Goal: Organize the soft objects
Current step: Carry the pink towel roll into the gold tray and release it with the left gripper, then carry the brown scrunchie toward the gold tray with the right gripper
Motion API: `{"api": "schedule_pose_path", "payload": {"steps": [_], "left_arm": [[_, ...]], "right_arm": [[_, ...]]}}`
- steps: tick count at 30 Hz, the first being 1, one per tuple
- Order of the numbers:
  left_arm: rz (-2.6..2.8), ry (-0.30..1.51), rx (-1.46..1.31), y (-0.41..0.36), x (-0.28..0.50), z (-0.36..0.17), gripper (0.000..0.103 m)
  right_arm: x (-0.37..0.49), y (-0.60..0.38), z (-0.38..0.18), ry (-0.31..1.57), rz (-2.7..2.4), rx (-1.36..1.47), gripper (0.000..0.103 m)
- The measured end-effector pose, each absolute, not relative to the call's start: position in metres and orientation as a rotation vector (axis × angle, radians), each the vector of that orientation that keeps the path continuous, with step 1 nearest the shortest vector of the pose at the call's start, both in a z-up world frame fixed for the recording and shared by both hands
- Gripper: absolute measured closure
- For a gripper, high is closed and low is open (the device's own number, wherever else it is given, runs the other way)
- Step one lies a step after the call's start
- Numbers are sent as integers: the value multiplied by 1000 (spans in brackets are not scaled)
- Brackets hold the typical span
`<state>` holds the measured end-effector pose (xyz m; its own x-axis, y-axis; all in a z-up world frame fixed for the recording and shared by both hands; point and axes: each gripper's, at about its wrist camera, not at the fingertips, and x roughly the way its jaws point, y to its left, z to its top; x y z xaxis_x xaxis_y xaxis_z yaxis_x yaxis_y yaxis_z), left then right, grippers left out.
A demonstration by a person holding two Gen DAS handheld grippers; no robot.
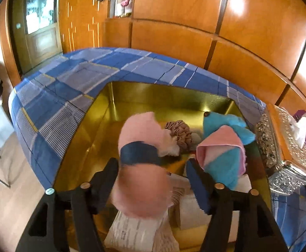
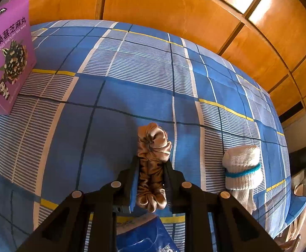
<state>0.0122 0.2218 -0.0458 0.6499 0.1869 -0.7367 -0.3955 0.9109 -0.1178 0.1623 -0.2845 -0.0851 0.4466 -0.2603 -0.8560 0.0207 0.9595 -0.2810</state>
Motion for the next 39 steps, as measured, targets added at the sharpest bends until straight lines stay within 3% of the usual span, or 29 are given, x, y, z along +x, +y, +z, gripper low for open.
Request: {"api": "schedule_pose_path", "payload": {"steps": [15, 39], "left_arm": [[285, 711, -225, 198, -20, -7, 28], [160, 696, -141, 155, -30, 0, 28]], "right_arm": [[164, -287, -84, 1102, -180, -223, 85], [182, -295, -83, 1166, -174, -61, 87]]}}
